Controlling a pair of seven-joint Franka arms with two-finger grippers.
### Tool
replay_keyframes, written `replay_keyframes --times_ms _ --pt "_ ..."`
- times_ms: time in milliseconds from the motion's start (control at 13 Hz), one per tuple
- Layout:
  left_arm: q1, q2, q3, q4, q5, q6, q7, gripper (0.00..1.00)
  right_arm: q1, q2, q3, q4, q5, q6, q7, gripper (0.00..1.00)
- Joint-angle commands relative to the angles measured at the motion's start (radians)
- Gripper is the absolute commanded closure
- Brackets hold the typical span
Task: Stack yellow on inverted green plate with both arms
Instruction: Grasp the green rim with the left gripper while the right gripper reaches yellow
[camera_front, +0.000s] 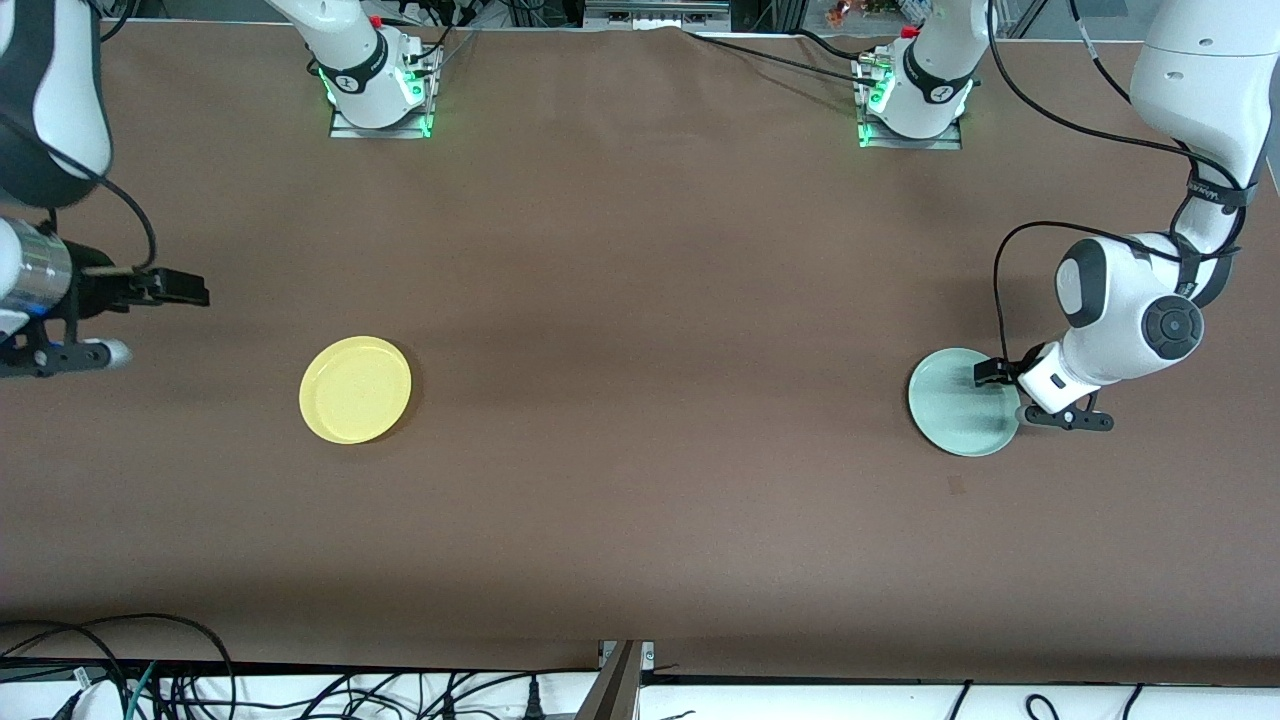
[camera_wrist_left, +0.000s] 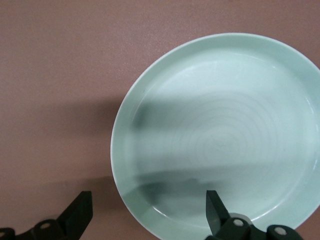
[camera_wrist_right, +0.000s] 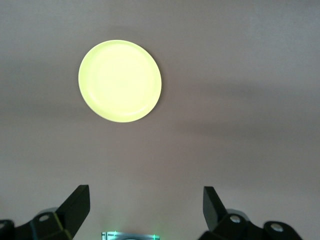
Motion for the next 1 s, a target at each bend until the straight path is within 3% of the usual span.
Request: replay_keyframes --times_ms 0,77,154,309,386,926 --pt "0.009 0.028 -0.004 0.035 0.027 0.000 0.009 0.09 -0.005 0.053 0.004 0.012 -0.004 0.041 0.019 0.00" --pt "0.019 0.030 -0.004 0.035 0.027 0.000 0.012 0.22 -0.006 0.085 0.004 0.011 -0.002 0.068 0.019 0.00" --pt "0.020 0.030 -0.004 0.035 0.028 0.002 0.029 0.48 -0.012 0.116 0.004 -0.003 0.001 0.108 0.019 0.00" --pt "0.022 0.031 -0.004 0.035 0.027 0.000 0.072 0.85 -0.020 0.134 0.004 -0.058 0.018 0.189 0.022 0.00" --pt "0.023 0.033 -0.004 0.035 0.028 0.000 0.072 0.97 -0.020 0.142 0.004 -0.093 0.023 0.240 0.023 0.00" --pt "0.009 0.020 -0.004 0.042 0.028 -0.017 0.063 1.00 -0.051 0.182 0.004 -0.299 0.137 0.539 0.023 0.00"
